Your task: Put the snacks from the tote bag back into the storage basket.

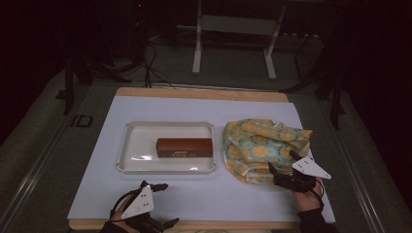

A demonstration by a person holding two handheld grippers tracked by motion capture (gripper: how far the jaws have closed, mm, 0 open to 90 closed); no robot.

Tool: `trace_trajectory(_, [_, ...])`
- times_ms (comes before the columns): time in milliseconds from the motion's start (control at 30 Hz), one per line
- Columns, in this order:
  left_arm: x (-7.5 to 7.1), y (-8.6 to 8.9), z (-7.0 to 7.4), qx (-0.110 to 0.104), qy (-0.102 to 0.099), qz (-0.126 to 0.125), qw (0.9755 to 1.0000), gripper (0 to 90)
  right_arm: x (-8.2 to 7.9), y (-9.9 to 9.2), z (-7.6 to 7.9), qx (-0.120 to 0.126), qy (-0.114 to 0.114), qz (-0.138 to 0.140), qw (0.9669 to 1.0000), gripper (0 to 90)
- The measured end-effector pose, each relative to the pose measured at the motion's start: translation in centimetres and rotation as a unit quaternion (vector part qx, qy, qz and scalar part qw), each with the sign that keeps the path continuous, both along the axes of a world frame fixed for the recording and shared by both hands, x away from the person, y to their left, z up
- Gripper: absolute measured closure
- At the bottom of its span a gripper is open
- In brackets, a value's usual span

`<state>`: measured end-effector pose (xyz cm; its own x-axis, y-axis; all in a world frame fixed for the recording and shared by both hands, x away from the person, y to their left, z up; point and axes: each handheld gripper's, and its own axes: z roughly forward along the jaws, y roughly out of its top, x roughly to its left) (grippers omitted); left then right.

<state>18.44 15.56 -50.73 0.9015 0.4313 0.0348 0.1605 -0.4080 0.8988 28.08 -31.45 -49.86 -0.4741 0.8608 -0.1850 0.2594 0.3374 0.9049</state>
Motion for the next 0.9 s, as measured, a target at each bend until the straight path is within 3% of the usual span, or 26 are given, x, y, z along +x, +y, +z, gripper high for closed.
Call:
trace_trajectory(300, [0.09,-0.01,-0.02,0.003,0.001,0.004,1.0,0.0,-0.28,-0.72,-0.18,0.02,-0.005,-0.007,0.9998,10.9])
trace_trajectory(733, [0.05,-0.03,0.03,0.001,-0.001,0.002,1.0,0.0,-0.35,-0.67,-0.32,0.021,-0.018,0.001,0.9996,10.9])
trace_trajectory(900, [0.02,-0.04,0.05,-0.001,-0.001,0.002,1.0,0.0,-0.23,-0.5,-0.52,0.02,-0.011,0.007,0.9997,11.0])
